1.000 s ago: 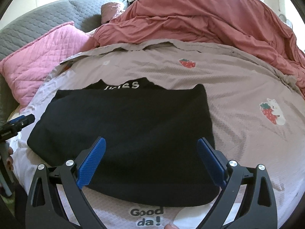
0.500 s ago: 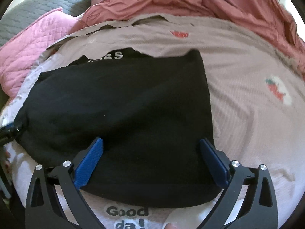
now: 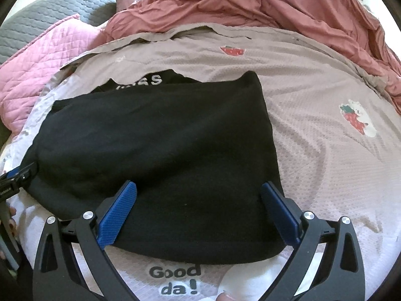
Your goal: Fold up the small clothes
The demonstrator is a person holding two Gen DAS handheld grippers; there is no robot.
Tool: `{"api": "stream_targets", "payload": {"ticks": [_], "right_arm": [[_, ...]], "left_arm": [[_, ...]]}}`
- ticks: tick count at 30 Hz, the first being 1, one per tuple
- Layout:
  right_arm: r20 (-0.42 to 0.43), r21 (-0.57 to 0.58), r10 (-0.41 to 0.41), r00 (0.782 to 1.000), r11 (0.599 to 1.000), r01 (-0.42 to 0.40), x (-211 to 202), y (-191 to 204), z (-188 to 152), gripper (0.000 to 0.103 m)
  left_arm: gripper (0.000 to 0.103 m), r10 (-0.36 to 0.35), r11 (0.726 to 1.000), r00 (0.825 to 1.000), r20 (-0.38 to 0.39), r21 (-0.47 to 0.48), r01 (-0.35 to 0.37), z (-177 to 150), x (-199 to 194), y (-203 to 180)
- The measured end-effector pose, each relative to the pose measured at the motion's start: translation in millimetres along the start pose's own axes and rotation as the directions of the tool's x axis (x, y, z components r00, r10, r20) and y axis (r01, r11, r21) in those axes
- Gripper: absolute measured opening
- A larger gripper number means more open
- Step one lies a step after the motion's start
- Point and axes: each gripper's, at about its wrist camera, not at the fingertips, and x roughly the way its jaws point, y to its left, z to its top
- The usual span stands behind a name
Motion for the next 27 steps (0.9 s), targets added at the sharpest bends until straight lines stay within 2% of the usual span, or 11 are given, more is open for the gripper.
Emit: {"api": "stream_targets", "payload": {"ticks": [15,27], "right_arm": [[0.077,-0.040,0.019,0.997,0.999,-0.016,-31,24,11,0.098],[0.105,-0.097,0.052,0.993,0.994,-0.042,-48,54,15,0.098]], "left_arm": [[0.094,0.027,0.999,0.998,0.062,-0.030,-0.026,1,-35,13],[0.094,0.033,0.996,0.994,0.100,-0.085,-0.025,-2,-57,36]]}}
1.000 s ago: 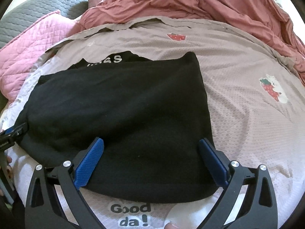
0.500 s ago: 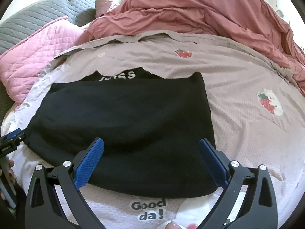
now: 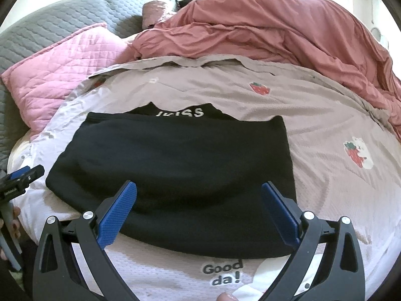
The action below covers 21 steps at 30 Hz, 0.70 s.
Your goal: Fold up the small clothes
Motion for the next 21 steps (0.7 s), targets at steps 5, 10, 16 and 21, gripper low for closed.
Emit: {"api": "stream_targets", "payload": {"ticks": [5,10,16,21], "right_arm": [[0.003,-0.021,0.024,1.000,0.999,-0.024,-1,15,2,0.098],[0.010,-0.046,0.052,0.999,0.998,-0.051,-1,33,2,0.098],[0.000,-0.080,0.107,0.994,0.991,-0.107,5,59,3,0.098],[-0.027,-0.126,0.155,0.988,0.980,-0.157,15,89,-1,0.098]], "left_arm": [[0.094,0.019,1.000,1.000,0.025,-0.020,-0.019,-1,-9,11],[0.094,0.039,0.999,0.999,0.025,-0.035,-0.038,-1,-13,22],[0.094,0.048,0.997,0.999,0.018,-0.068,-0.047,-2,-13,35],[0.094,0.069,0.994,0.998,0.010,-0.086,-0.068,-4,-11,45]]}}
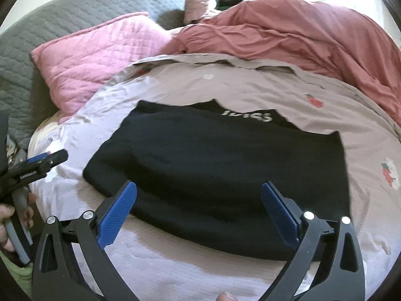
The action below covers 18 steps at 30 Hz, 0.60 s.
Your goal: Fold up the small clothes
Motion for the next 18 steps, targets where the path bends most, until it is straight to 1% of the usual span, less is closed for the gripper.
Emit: {"api": "stream_targets", "payload": {"ticks": [2,8,18], "right_arm": [[-0.010,-0.024,0.020,1.000,1.000,-0.020,6,13,0,0.098],[-0.035,-0.089,0.041,0.999,0.995,-0.044,21,41,-4,0.098],[-0.060,-0.167,0.040,0.997,0.985,-0.049,42,68,-9,0.098]], "left_arm": [[0.094,0.009,1.000,1.000,-0.004,-0.006,-0.009,0,2,4],[0.094,0.021,0.999,1.000,-0.018,-0.036,-0.022,0,6,18],[0.094,0.033,0.996,0.999,-0.039,-0.082,-0.036,0,12,35]]}}
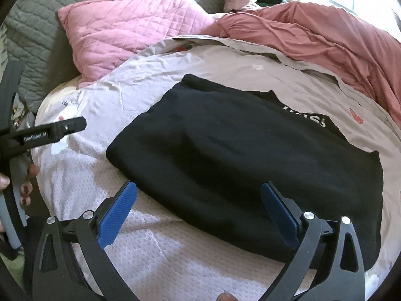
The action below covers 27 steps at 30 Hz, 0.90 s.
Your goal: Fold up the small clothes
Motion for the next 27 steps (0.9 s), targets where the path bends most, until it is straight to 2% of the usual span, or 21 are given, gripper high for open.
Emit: {"api": "stream_targets", "payload": {"ticks": [10,16,21,27], "right_arm": [[-0.009,-0.106,-0.032,0.999,0.994,0.031,21,23,6,0.098],[-0.009,-0.206,-0.075,0.997,0.976,0.072,37,42,6,0.098],[0.023,-0.316,-0.144,0.989,0.938,0.144,48,58,1,0.098],[0.070,-0.370,-0.179,0.981,0.909,0.192,56,63,5,0.098]], "left_arm": [[0.094,0.012,0.998,0.999,-0.033,-0.058,-0.014,1,9,13],[0.094,0.009,0.997,0.999,-0.050,-0.075,-0.013,1,12,16],[0.094,0.009,0.996,0.998,-0.058,-0.090,-0.014,0,14,19],[0.094,0.022,0.996,0.998,-0.056,-0.083,-0.026,0,13,18]]}}
